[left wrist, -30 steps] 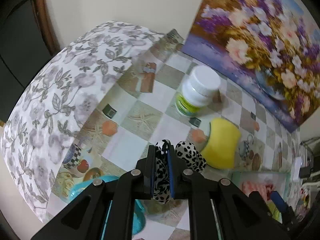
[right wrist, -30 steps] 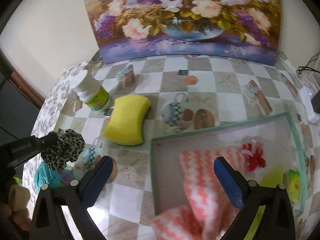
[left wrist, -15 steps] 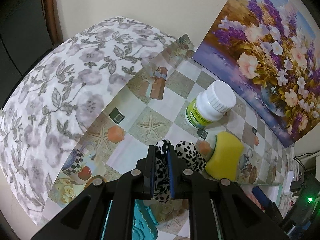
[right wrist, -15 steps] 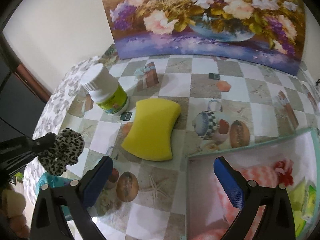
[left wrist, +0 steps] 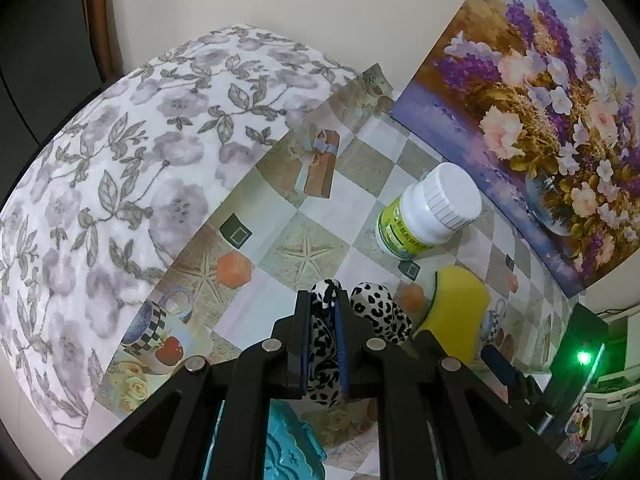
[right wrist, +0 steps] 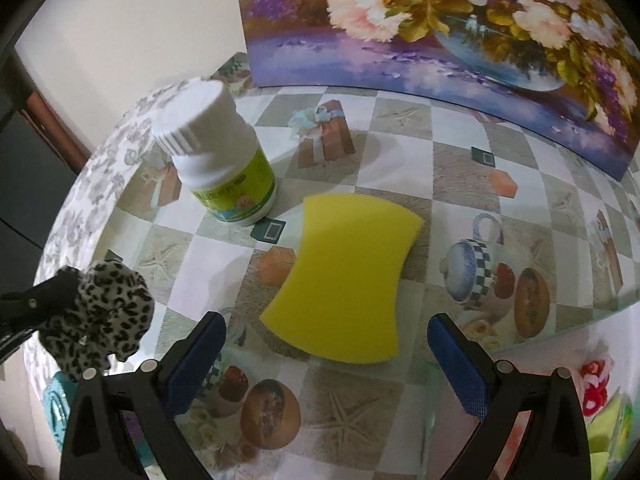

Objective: Organize soft objects
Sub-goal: 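Close right tool on the yellow sponge while left tool holds the leopard scrunchie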

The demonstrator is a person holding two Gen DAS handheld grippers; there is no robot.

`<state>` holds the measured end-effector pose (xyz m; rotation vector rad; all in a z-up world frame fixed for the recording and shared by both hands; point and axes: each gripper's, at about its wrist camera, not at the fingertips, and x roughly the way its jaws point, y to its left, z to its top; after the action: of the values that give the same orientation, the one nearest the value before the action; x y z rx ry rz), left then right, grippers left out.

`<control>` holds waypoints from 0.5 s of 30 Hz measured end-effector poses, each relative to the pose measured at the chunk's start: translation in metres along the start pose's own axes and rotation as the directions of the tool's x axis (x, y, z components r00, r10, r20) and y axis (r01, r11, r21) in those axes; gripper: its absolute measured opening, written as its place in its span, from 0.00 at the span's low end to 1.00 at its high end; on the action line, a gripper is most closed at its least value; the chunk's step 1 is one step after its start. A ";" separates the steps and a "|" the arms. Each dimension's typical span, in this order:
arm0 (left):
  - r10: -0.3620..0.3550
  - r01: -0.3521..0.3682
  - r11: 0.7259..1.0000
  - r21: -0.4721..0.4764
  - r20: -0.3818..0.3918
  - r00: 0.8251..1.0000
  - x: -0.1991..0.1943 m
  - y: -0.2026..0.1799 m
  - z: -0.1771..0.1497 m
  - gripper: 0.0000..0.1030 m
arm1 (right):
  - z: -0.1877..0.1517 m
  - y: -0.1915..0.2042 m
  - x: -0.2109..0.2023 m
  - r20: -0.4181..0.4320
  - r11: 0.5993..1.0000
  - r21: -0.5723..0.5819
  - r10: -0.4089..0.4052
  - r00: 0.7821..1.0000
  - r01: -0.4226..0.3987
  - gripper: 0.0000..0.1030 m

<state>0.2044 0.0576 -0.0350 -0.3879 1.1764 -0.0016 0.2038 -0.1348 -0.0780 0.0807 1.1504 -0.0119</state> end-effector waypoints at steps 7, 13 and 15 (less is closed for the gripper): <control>0.004 -0.004 1.000 0.002 -0.007 1.000 0.003 -0.001 0.001 0.11 | 0.006 0.003 0.014 -0.024 1.000 -0.006 -0.012 1.000 0.012 0.91; 0.003 -0.003 1.000 0.002 -0.009 1.000 0.003 -0.001 0.000 0.11 | 0.004 0.004 0.013 -0.029 1.000 -0.015 0.008 1.000 -0.008 0.69; 0.003 -0.003 1.000 0.004 -0.007 1.000 0.004 -0.001 0.000 0.11 | 0.003 0.005 0.012 -0.030 1.000 -0.015 0.012 0.999 -0.012 0.68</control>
<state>0.2058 0.0560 -0.0379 -0.3829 1.1834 -0.0021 0.2111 -0.1301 -0.0871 0.0741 1.1801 0.0087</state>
